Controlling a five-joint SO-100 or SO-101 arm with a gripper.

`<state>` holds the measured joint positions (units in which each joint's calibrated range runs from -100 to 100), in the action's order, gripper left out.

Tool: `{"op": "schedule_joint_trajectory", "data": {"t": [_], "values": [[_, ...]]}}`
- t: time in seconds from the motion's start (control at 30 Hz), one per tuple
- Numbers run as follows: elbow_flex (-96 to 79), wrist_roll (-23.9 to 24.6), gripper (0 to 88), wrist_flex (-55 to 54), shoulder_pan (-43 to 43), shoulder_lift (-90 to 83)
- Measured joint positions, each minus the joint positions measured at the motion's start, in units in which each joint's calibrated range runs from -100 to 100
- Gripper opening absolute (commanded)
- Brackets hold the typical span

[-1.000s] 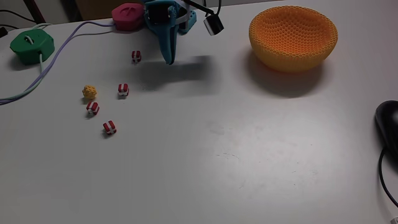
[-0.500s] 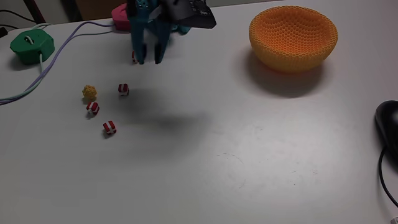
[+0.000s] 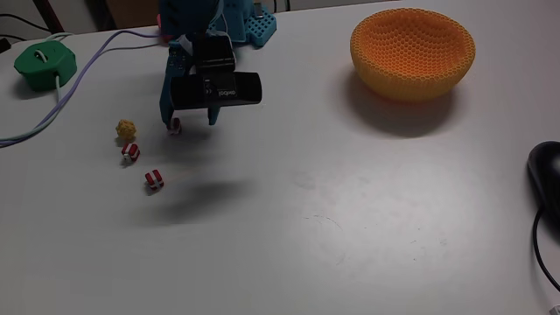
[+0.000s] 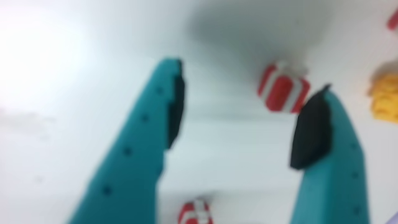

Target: Place cube pieces into the yellow basket

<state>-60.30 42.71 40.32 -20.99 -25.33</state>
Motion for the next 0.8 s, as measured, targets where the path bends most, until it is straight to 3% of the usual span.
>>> {"op": "schedule_joint_trajectory", "data": {"t": [0.37, 0.53, 0.63, 0.8], "values": [[0.1, -1.9, 28.6, -5.55, -5.51, 3.94], [0.1, -0.98, 20.5, -5.66, -7.93, 4.33], [0.1, -0.63, 0.0, -5.66, -7.54, 5.21], [0.2, -1.61, 0.0, -5.88, -7.83, 6.0]]}}
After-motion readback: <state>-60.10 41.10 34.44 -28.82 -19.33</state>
